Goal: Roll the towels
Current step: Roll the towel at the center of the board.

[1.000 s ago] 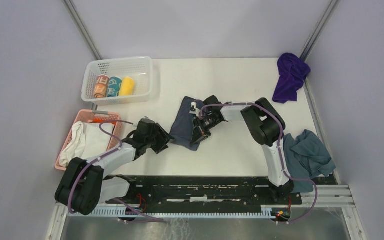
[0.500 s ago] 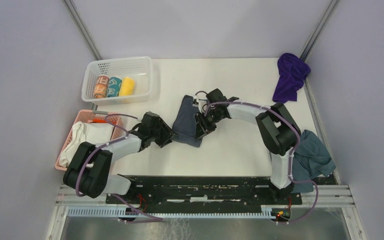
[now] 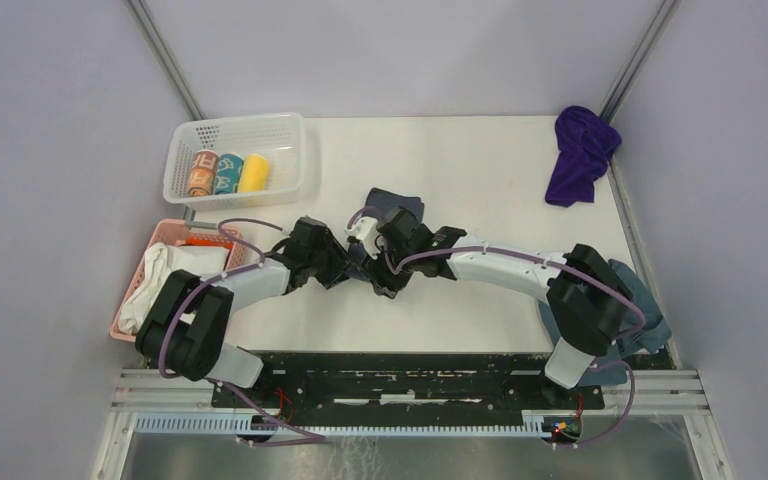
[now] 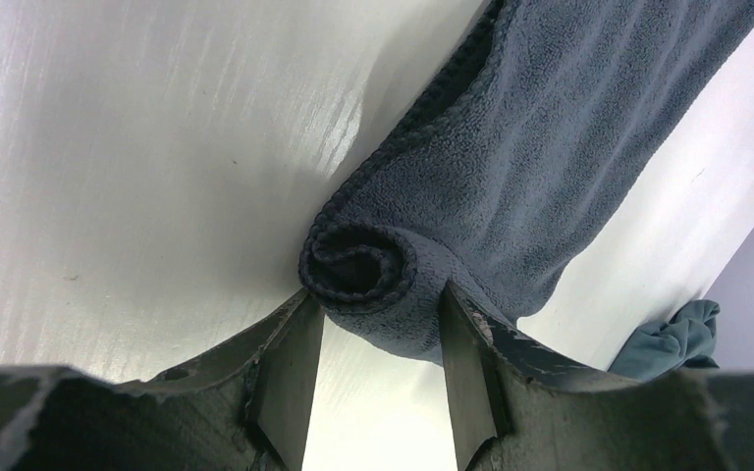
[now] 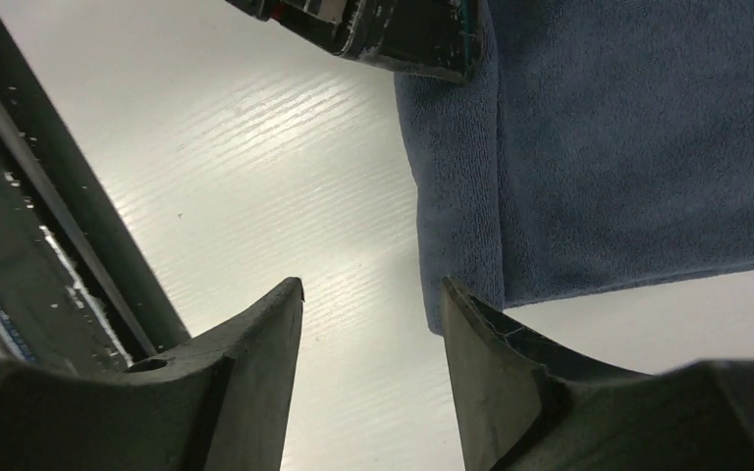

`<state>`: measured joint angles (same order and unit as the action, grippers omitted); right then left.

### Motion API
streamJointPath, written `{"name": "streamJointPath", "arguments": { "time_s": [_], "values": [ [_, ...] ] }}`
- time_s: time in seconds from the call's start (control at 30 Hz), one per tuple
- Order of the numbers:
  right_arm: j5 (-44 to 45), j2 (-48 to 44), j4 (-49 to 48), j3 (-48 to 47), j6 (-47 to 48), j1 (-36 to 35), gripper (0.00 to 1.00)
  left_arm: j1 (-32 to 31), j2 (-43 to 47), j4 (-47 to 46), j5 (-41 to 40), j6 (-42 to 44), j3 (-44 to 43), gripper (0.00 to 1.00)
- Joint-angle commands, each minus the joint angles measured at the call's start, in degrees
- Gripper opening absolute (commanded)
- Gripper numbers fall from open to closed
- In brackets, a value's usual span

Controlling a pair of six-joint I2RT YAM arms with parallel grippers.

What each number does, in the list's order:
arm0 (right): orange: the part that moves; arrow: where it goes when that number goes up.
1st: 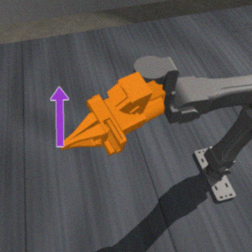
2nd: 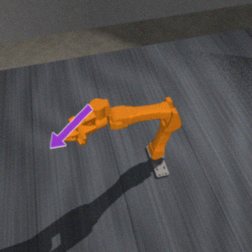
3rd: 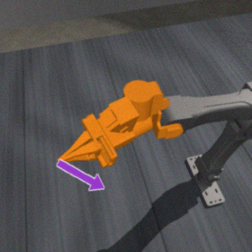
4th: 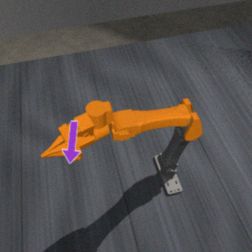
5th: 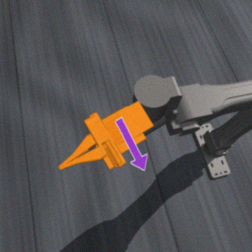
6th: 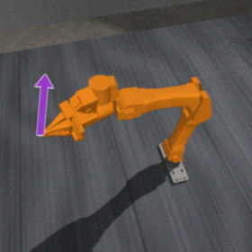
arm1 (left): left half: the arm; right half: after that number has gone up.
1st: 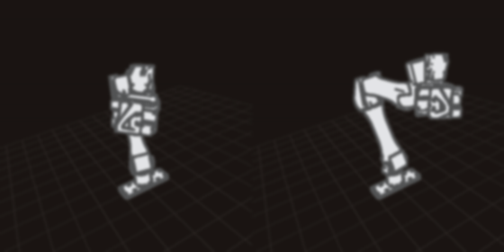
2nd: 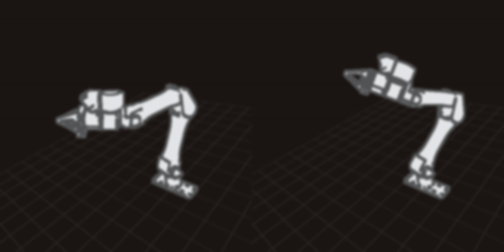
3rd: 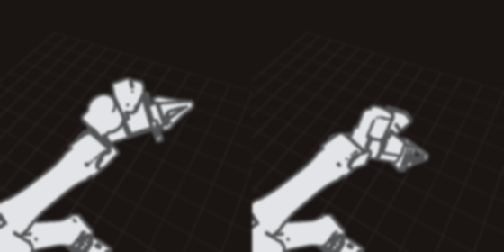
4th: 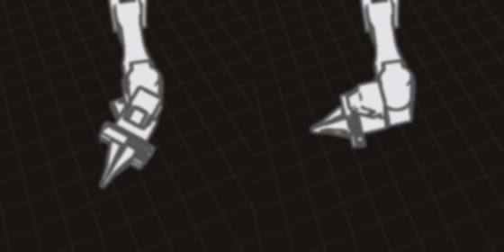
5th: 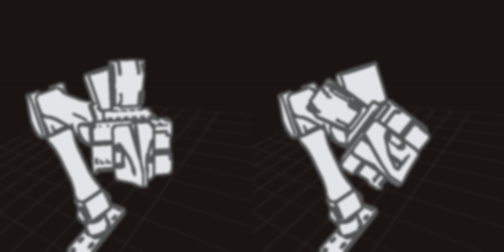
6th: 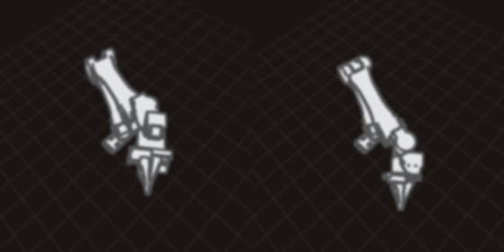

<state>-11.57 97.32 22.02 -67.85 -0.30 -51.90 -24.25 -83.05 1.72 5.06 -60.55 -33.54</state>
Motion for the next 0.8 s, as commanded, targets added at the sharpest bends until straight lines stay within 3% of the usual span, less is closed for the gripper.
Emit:
{"name": "streamJointPath", "arguments": {
  "time_s": [0.0, 0.53, 0.77],
  "values": [
    [8.5, 1.6, -3.8, 0.2, 5.0, -1.5, 0.62, -0.3, -2.6, 5.9, -4.0, 4.4, 0.0, 0.55],
    [17.3, 9.9, 1.8, -0.3, 7.2, -2.4, 0.62, -0.3, -5.6, 7.0, -4.9, 6.9, -2.7, 0.55],
    [19.3, 13.4, 4.1, -1.0, 7.5, -2.6, 0.54, -0.1, -8.3, 7.0, -4.7, 7.9, -3.6, 0.55]
  ]
}}
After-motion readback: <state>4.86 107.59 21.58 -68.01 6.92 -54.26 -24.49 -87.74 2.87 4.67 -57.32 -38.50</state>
